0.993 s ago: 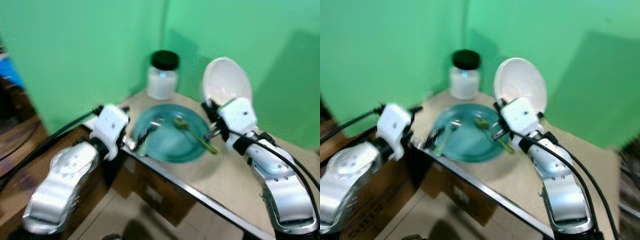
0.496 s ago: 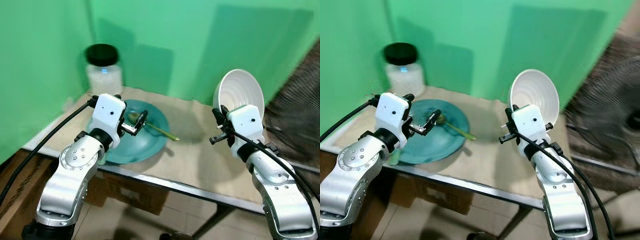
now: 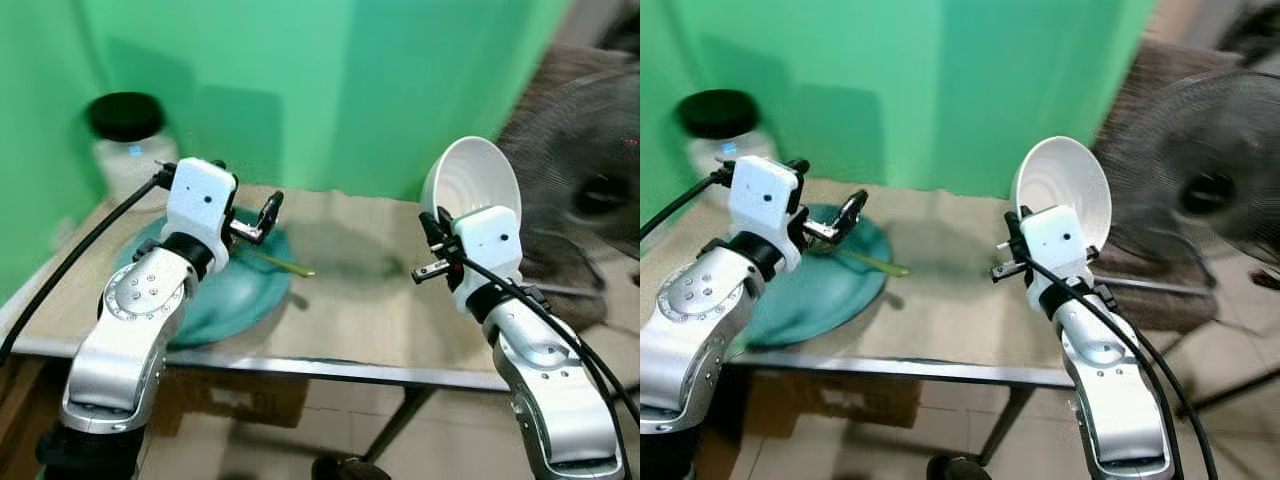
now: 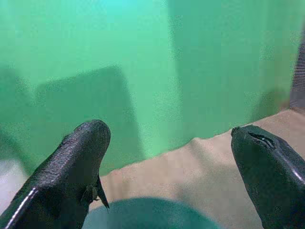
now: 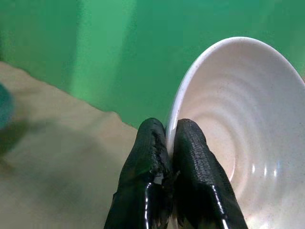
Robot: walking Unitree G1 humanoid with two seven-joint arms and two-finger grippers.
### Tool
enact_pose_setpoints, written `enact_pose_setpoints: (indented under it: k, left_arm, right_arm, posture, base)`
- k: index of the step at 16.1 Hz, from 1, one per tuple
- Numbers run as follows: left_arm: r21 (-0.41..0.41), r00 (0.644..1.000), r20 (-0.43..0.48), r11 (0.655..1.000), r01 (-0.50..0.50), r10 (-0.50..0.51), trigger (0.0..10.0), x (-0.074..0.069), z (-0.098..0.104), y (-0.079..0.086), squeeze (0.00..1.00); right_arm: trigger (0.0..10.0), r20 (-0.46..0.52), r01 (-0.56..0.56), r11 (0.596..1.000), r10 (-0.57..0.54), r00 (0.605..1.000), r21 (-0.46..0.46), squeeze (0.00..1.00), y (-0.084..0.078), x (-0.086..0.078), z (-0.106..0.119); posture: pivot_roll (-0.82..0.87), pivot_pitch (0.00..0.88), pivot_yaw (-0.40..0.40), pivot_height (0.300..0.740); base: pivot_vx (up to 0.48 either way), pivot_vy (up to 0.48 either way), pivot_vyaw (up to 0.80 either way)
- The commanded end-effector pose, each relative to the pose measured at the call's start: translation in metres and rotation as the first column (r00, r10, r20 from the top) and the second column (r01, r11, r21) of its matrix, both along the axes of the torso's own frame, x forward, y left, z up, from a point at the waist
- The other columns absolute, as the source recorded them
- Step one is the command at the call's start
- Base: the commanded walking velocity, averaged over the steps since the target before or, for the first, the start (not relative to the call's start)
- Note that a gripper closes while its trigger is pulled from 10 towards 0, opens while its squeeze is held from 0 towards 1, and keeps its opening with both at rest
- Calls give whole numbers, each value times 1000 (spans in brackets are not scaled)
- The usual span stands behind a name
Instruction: Setting the table
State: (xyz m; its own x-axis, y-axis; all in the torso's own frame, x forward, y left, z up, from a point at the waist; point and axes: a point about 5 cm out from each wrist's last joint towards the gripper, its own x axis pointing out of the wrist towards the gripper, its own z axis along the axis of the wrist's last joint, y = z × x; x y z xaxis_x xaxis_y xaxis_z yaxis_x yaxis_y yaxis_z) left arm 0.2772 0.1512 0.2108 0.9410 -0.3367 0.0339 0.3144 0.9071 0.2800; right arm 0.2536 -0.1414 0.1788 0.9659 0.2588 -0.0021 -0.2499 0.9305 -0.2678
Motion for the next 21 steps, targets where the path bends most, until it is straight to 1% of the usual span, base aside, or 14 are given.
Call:
enact_pose_setpoints:
  k: [1, 3, 5, 9, 14, 17, 21]
  left_arm:
    - [4, 1000, 15, 1000, 16, -16, 10000, -1, 5, -2, 0]
    - [5, 1000, 7, 1000, 23, -23, 10000, -2, 3, -4, 0]
    - [-10, 1000, 11, 1000, 25, -25, 10000, -1, 4, -6, 0]
    - [-11, 1000, 9, 1000, 19, -19, 10000, -1, 4, -6, 0]
    - [-14, 1000, 13, 1000, 14, -14, 10000, 1, 4, -5, 0]
    - [-19, 1000, 18, 1000, -11, 11, 10000, 2, 5, -1, 0]
    - [-21, 1000, 18, 1000, -13, 13, 10000, 1, 5, -1, 0]
  right_arm:
    - [10000, 41, 21, 1000, -21, 999, 5, 0, -6, 1, 11]
    - [10000, 36, 14, 1000, -14, 999, 3, 0, -5, 1, 10]
    - [10000, 23, -17, 1000, 17, 1000, 3, 0, -2, 2, 10]
    - [10000, 10, -71, 997, 71, 997, -5, 0, 4, 2, 9]
    - [10000, -2, -94, 995, 94, 996, -13, 0, 5, 3, 8]
    - [10000, -7, -103, 995, 103, 995, -15, 0, 6, 3, 8]
    - [10000, -11, -108, 994, 108, 994, -17, 0, 6, 3, 8]
  posture:
    - [69, 0, -87, 740]
    - [69, 0, -91, 740]
    - [68, 0, -93, 740]
    - [68, 0, -99, 740]
    - [65, 0, -101, 740]
    - [65, 0, -101, 740]
    - [67, 0, -108, 740]
  base:
    - [0, 0, -800]
    - [0, 0, -800]
    - [0, 0, -800]
    - [0, 0, -800]
    - [0, 0, -800]
    - [0, 0, -800]
    - [0, 0, -800]
